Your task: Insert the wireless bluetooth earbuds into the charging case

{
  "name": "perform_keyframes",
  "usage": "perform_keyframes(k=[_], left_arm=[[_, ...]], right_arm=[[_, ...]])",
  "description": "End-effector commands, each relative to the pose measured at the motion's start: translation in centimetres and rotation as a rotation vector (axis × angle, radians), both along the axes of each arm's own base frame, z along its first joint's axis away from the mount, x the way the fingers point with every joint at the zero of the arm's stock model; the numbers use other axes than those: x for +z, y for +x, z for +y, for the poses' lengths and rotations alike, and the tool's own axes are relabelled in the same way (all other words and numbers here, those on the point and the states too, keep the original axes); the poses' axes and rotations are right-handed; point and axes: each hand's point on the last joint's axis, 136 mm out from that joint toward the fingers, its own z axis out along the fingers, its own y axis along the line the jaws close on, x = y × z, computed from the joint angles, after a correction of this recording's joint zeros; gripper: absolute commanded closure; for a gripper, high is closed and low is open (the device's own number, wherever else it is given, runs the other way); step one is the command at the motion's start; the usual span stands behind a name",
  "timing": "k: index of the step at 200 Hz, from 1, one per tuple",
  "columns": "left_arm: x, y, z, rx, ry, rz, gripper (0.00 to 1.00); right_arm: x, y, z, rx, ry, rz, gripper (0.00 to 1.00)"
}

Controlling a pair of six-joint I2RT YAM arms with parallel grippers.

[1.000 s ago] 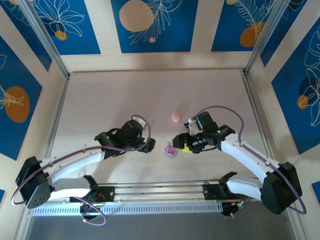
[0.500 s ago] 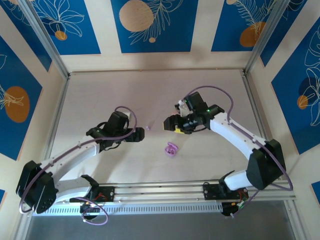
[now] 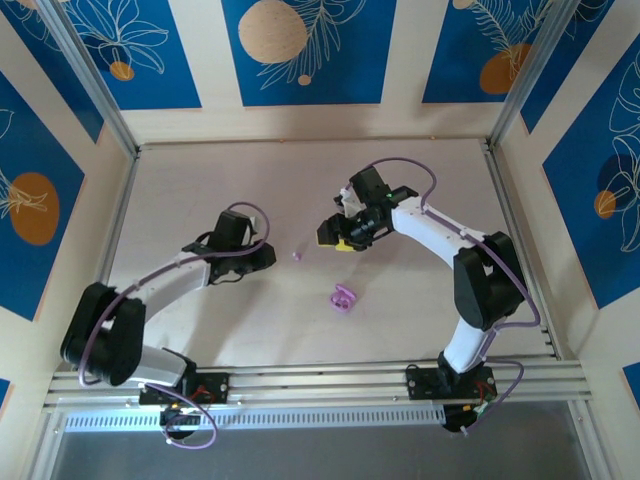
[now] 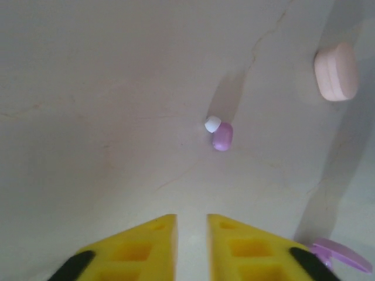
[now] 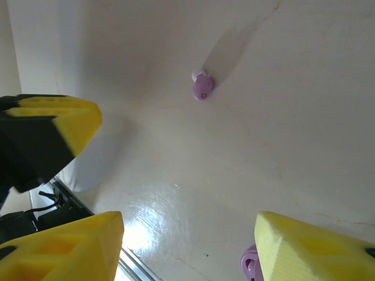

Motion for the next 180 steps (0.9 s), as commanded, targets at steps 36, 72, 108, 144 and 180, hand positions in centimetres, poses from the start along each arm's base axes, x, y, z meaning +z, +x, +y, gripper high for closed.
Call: perform_keyframes(k=[36,72,108,144,180], left_arm=[[-2.2,2.6,-2.3,-0.026,-0.046,0.058,1.00],[-3.4,4.0,-3.0,-0.032,-0.040,0.083,1.00],[-4.5,5.1,-3.5,-0.037,-0.023,0.101,1.00],[-5.3,5.9,-3.6,-0.033,-0.011,0.114,1.00],[-5.9,6.3,-3.5,-0.030,0.006,0.135,1.00]], right_arm=[[0.8,0.1,-0.5,0.004,0.002,-0.024,0.41],[0.4,-0.3,-1.1,0.008,-0.016,-0.035,0.42],[0.1,-0.4,-1.6,0.002,-0.018,-0.038,0.41],[-0.3,-0.4,-2.1,-0.001,-0.014,-0.028,0.41],[-0.3,-0.4,-2.6,-0.012,-0.005,-0.025,0.41]])
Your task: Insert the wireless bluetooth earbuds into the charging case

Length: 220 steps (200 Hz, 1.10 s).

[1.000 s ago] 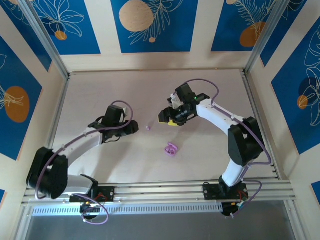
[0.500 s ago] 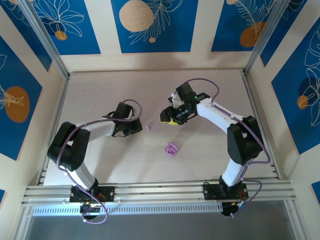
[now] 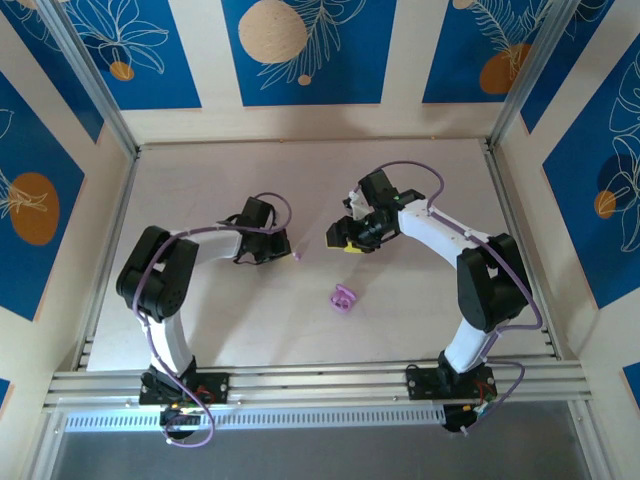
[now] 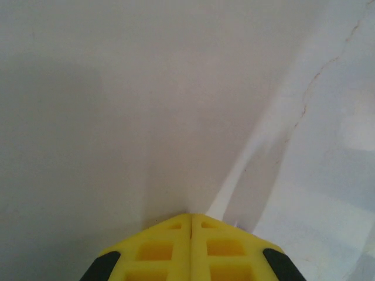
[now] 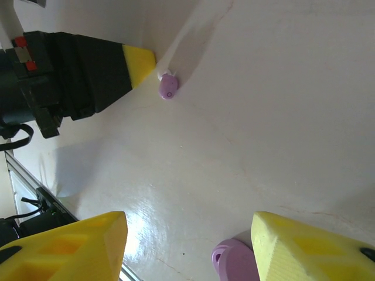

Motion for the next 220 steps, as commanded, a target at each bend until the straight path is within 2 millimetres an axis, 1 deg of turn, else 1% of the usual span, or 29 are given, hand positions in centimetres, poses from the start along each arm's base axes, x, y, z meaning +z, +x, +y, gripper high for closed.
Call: perform_keyframes(k=[1,28,46,72,89,142,181,220], left_arm=[[-0.1,0.7,0.1,-0.008,0.006,0.008,1.00],[-0.2,0.5,-0.7,-0.029,-0.027,0.025,1.00],[0.0,0.3,-1.1,-0.035,-0.039,0.025,1.00],[0.3,0.0,-2.2,-0.061,-0.074,0.028,1.00],[0.2,-0.2,-2.6,-0.074,-0.075,0.033,1.00],[0.3,0.0,-3.9,-0.109,-0.096,0.032,1.00],[-0.1,-0.2,-5.2,-0.143,-0.111,0.046,1.00],[0.2,-0.4,-6.4,-0.171,-0.143,0.049,1.00]], right_arm=[[1.2,-0.5,-0.3,0.015,0.028,-0.023,0.41],[1.0,-0.5,-0.7,0.008,0.031,-0.020,0.41],[0.8,-0.6,-0.7,0.008,0.035,-0.014,0.41],[0.6,-0.7,-0.7,0.007,0.043,-0.005,0.41],[0.5,-0.7,-0.7,0.007,0.042,-0.004,0.41],[0.2,-1.0,-0.7,0.008,0.042,0.004,0.41],[0.0,-1.1,-0.8,0.009,0.042,0.007,0.41],[-0.2,-1.2,-0.7,0.010,0.047,0.014,0.41]])
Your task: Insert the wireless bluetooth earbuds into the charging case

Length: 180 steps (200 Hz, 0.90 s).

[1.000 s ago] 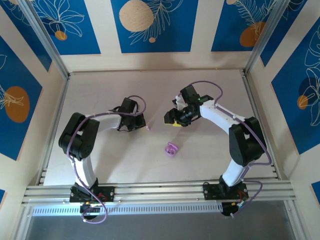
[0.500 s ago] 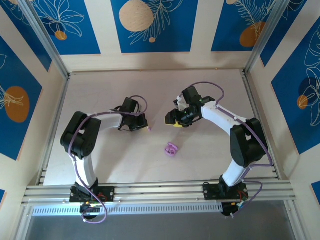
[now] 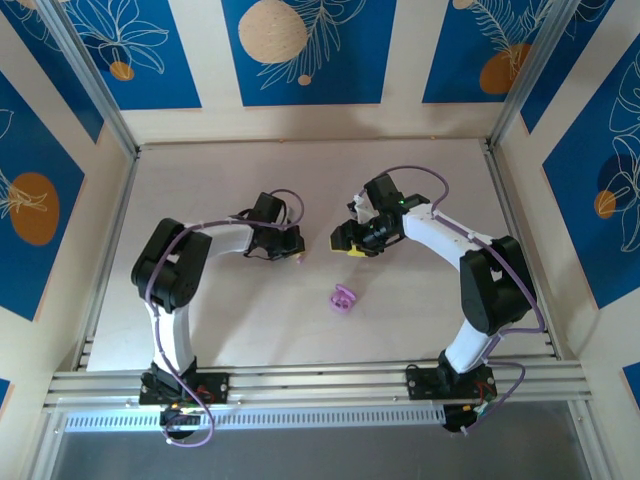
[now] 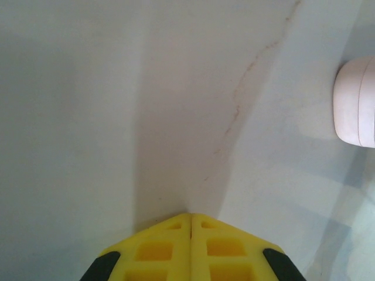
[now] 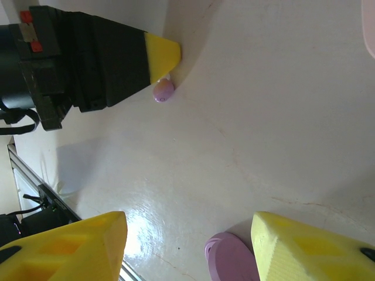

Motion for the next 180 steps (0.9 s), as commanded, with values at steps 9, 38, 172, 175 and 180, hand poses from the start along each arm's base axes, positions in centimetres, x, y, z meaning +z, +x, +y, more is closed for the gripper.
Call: perform_keyframes(k=[9,38,172,175,180], left_arm=[[0.3,-0.5,-2.1,-0.064,-0.054,0.013,1.00],[0.7,-0.8,-3.3,-0.092,-0.085,0.020,1.00],[6.7,1.8,3.8,0.117,-0.029,-0.148,0.80],[6.8,1.7,4.2,0.127,-0.028,-0.150,0.78],[6.8,1.3,4.9,0.142,-0.024,-0.150,0.75]], right_arm=[[0.3,-0.6,0.0,0.015,0.026,0.005,0.41],[0.3,-0.6,0.0,0.015,0.027,0.005,0.41],[1.8,0.0,1.1,0.141,-0.073,-0.160,0.38],[1.9,0.0,1.3,0.153,-0.076,-0.169,0.38],[2.0,-0.1,1.7,0.169,-0.085,-0.184,0.38]])
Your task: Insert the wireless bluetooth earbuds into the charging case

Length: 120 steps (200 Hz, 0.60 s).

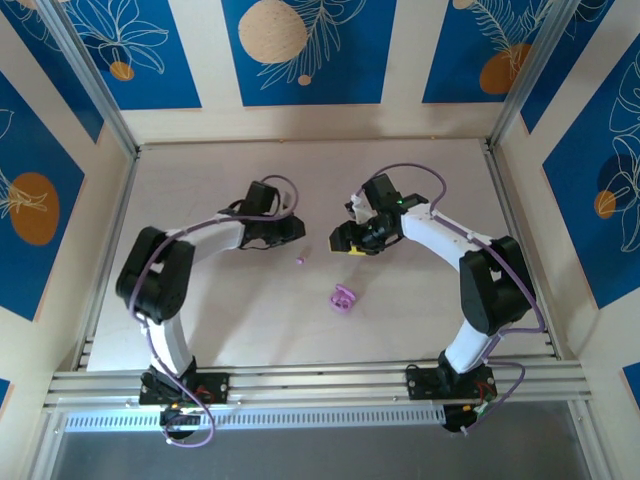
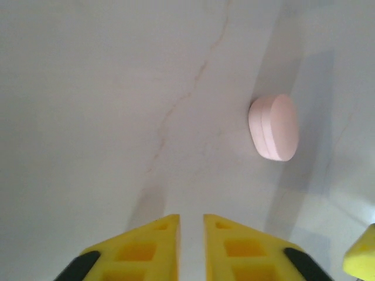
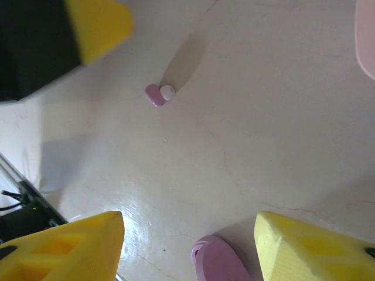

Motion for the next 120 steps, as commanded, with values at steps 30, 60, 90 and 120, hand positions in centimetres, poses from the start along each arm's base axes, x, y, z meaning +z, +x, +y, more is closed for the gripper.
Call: perform_keyframes(k=[30,60,90,120], left_arm=[[1.1,-2.6,7.1,0.157,0.034,-0.018,0.52],[0.9,-4.7,9.7,0.193,0.035,-0.001,0.32],[0.6,-6.2,11.6,0.234,0.021,0.005,0.14],[0.1,-7.0,12.8,0.260,0.005,0.018,0.00]], right_arm=[[2.2,-1.0,3.4,0.221,-0.158,-0.230,0.36],[1.9,-1.6,5.6,0.355,-0.283,-0.346,0.35],[0.9,-1.7,7.3,0.474,-0.460,-0.449,0.32],[-0.8,-1.5,8.9,0.595,-0.632,-0.501,0.36]])
